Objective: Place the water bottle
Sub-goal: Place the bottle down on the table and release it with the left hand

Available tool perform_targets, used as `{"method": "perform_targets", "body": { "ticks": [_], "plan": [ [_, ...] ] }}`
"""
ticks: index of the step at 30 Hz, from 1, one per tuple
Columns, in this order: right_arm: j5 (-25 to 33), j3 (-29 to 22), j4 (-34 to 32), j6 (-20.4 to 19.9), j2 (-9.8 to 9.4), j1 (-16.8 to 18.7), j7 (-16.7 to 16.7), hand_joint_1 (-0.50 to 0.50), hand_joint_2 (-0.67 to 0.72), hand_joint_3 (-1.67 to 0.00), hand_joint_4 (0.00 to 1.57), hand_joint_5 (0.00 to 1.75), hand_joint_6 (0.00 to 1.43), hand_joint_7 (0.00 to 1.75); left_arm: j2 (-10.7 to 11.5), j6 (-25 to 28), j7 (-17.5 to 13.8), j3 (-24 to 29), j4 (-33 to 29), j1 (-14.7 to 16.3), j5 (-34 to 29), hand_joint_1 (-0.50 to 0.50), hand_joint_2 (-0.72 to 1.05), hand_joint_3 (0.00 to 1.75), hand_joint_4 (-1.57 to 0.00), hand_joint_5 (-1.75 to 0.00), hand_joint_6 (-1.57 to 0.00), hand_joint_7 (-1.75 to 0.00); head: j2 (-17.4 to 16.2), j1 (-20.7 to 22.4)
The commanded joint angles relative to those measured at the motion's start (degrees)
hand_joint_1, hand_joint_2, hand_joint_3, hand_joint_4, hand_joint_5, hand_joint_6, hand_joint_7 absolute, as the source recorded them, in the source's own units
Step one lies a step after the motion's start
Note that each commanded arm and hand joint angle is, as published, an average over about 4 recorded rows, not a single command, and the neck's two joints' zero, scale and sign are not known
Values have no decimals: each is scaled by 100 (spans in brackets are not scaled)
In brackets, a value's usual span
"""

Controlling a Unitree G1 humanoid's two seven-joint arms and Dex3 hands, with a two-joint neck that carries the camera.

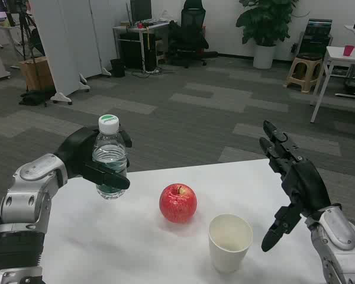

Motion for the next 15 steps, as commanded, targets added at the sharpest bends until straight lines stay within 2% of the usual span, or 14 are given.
{"method": "perform_targets", "body": {
  "ticks": [1, 3, 13, 15],
  "plan": [
    [171, -197, -938, 339, 104, 397, 76, -46, 60, 0, 0, 0, 0, 0, -374, -1198, 20, -345, 290, 259, -322, 41, 52, 0, -131, -175, -131, -168, -329, 88],
    [171, -191, -940, 339, 104, 397, 76, -46, 60, 0, 0, 0, 0, 0, -375, -1204, 20, -348, 292, 259, -322, 41, 52, 0, -131, -175, -131, -168, -196, 62],
    [162, -169, -956, 332, 122, 397, 69, -46, 60, 0, 0, 0, 0, 0, -369, -1345, 20, -362, 347, 262, -355, 41, 52, 0, -131, -175, -131, -168, -195, 90],
    [160, -167, -956, 337, 124, 397, 67, -46, 60, 0, 0, 0, 0, 0, -364, -1391, 20, -373, 382, 273, -359, 41, 52, 4, -131, -175, -131, -168, -194, 101]
  ]
}}
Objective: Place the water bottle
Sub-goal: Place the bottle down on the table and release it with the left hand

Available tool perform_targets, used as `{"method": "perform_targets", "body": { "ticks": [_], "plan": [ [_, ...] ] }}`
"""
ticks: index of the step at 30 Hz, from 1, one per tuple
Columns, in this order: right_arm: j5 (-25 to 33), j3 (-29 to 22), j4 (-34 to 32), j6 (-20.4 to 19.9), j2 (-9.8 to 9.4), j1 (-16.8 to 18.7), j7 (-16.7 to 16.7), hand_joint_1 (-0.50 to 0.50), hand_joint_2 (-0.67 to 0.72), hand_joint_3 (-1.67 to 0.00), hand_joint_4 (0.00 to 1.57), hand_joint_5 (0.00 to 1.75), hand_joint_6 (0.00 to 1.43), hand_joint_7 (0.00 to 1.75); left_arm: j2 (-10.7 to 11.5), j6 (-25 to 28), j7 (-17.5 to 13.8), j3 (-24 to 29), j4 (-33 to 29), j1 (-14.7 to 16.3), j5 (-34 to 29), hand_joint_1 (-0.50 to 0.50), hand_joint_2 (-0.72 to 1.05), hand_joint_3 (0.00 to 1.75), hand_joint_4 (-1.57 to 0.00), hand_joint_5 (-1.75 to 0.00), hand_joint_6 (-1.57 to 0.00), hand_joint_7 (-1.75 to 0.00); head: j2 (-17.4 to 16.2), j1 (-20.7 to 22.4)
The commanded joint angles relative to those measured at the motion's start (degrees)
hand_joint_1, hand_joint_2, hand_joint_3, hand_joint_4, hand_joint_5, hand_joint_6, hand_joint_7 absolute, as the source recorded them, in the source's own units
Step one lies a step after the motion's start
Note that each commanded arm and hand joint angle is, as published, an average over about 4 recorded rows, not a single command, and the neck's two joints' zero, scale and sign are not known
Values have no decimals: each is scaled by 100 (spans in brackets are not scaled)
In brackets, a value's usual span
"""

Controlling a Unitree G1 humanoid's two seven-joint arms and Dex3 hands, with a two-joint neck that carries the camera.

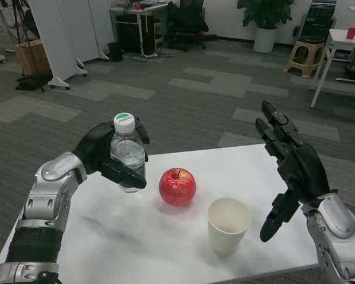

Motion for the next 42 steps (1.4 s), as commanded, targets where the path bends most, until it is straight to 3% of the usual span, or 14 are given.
{"method": "perform_targets", "body": {
  "ticks": [1, 11, 22, 42],
  "plan": [
    [27, -30, -46, 63, 4, 25, -7, -46, 60, 0, 0, 0, 0, 0, 84, -190, 21, 40, 46, -15, -70, 41, 52, 4, -131, -175, -131, -168, 3, 14],
    [22, -39, -24, 54, 35, 34, -7, -46, 60, 0, 0, 0, 0, 0, 67, -1526, 70, 97, 811, 253, -299, 41, 45, 0, -129, -175, -131, -168, 54, 250],
    [36, -4, 46, 28, 30, 30, -7, -46, 60, 0, 0, 0, 0, 0, -52, -2765, 228, 119, 1857, 491, -369, 43, 43, 4, -106, -175, -119, -162, 65, 526],
    [95, 21, 16, -8, 26, 102, -7, -46, 60, 0, 0, 0, 0, 0, -56, -3018, 258, 78, 3540, 354, -373, 43, 52, 0, -90, -175, -109, -161, -40, 638]
  ]
}}
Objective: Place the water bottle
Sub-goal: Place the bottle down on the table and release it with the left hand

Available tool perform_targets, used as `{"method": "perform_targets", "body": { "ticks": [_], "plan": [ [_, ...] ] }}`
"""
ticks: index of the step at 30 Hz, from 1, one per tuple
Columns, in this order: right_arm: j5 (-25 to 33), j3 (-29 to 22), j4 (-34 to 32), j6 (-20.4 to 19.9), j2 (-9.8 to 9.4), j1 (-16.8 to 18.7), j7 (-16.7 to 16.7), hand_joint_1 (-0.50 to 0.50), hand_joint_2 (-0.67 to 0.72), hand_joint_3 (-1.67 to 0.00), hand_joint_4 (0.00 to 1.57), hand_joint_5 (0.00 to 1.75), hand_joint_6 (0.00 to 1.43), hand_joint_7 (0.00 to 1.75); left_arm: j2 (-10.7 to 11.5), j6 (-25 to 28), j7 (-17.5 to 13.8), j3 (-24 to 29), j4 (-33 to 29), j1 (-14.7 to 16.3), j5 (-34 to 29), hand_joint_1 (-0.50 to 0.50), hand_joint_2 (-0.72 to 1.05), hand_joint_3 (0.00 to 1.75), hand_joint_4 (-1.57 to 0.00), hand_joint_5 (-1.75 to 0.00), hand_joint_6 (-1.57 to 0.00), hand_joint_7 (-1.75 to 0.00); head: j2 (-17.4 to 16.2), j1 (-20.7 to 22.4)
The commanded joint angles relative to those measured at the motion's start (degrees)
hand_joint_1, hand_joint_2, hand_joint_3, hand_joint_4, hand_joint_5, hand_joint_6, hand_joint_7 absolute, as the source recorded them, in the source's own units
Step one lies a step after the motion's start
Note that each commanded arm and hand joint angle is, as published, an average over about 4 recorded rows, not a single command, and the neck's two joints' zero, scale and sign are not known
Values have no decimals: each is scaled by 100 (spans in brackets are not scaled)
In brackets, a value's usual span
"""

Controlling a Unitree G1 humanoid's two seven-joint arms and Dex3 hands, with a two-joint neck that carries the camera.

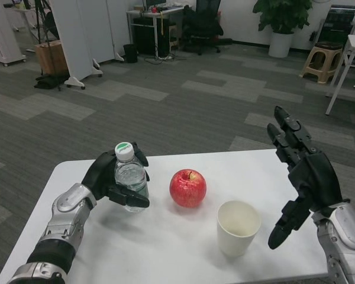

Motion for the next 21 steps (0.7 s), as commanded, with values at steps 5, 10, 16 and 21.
{"method": "perform_targets", "body": {
  "ticks": [5, 10, 16, 21],
  "plan": [
    [69, -17, 5, -18, 14, 65, -3, -46, 60, 0, 0, 0, 0, 0, -14, 98, -8, -52, 434, 199, 167, 45, 58, 4, -80, -175, -97, -161, -90, 50],
    [80, -11, 49, -18, 14, 65, -3, -46, 60, 0, 0, 0, 0, 0, -14, 102, -8, -63, 480, 199, 200, 45, 60, 0, -73, -175, -87, -154, -136, 67],
    [84, -2, 152, -18, 14, 29, -3, -49, 60, 0, 0, 0, 0, 0, -5, 107, -21, -60, 485, 177, 211, 8, 76, 7, -58, -175, -63, -147, -204, 111],
    [84, -2, 222, -20, 14, -6, -9, -49, 60, 0, 0, 0, 0, 0, -5, 107, -23, -47, 485, 149, 206, -47, 78, 7, -22, -175, -24, -119, -250, 130]
  ]
}}
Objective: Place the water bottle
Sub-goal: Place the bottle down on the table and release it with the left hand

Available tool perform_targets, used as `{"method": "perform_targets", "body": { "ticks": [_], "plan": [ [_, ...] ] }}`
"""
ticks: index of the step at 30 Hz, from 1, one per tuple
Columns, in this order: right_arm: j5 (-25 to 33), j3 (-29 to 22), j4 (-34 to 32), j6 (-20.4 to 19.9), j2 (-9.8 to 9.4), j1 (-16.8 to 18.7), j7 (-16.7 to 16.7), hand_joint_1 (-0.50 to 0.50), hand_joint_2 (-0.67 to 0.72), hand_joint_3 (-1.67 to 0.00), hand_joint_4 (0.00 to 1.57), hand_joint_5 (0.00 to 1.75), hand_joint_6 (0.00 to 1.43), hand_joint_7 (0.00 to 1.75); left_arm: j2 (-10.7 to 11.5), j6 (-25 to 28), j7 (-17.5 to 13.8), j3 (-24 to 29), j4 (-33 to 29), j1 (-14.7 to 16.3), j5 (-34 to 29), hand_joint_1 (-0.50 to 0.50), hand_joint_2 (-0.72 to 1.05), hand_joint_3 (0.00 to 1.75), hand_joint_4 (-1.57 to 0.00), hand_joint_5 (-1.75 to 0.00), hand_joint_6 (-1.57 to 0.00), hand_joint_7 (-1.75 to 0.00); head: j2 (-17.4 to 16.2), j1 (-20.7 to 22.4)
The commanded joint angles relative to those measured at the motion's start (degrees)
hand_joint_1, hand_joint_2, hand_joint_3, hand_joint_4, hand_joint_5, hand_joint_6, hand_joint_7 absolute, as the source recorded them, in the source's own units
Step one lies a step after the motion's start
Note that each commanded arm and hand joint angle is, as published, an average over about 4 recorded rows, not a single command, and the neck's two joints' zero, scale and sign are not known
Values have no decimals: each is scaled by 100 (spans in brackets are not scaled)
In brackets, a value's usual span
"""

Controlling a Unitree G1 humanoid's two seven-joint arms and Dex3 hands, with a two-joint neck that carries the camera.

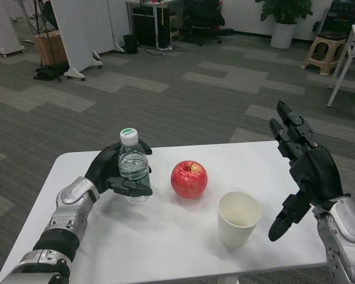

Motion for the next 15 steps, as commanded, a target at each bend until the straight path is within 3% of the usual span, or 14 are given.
{"method": "perform_targets", "body": {
  "ticks": [1, 3, 6, 8, 15],
  "plan": [
    [45, -2, 108, -20, 14, -34, -12, -49, 60, 0, 0, 0, 0, 0, -15, 145, -41, -35, 173, 199, 157, -48, 76, 7, -15, -175, -16, -110, -31, 16],
    [45, 0, 132, -20, 14, -50, -12, -49, 60, 0, 0, 0, 0, 0, -15, 145, -37, -33, 173, 188, 151, -50, 72, 9, -2, -175, -4, -93, -47, 27],
    [45, 7, 172, -27, 14, -76, -16, -48, 60, 0, 0, 0, 0, 0, -15, 145, -39, -31, 173, 172, 149, -50, 60, 9, 0, -175, 0, -73, -58, 31],
    [45, 9, 198, -27, 14, -94, -20, -46, 60, 0, 0, 0, 0, 0, -15, 145, -43, -35, 171, 166, 144, -50, 45, 9, 0, -164, 0, -66, -77, 43],
    [52, 31, 268, -22, 14, -135, -27, -50, 60, 0, 0, 0, 0, 0, -29, 145, -37, -27, 143, 150, 118, -50, -10, 9, 0, -98, 0, -44, -128, 74]
  ]
}}
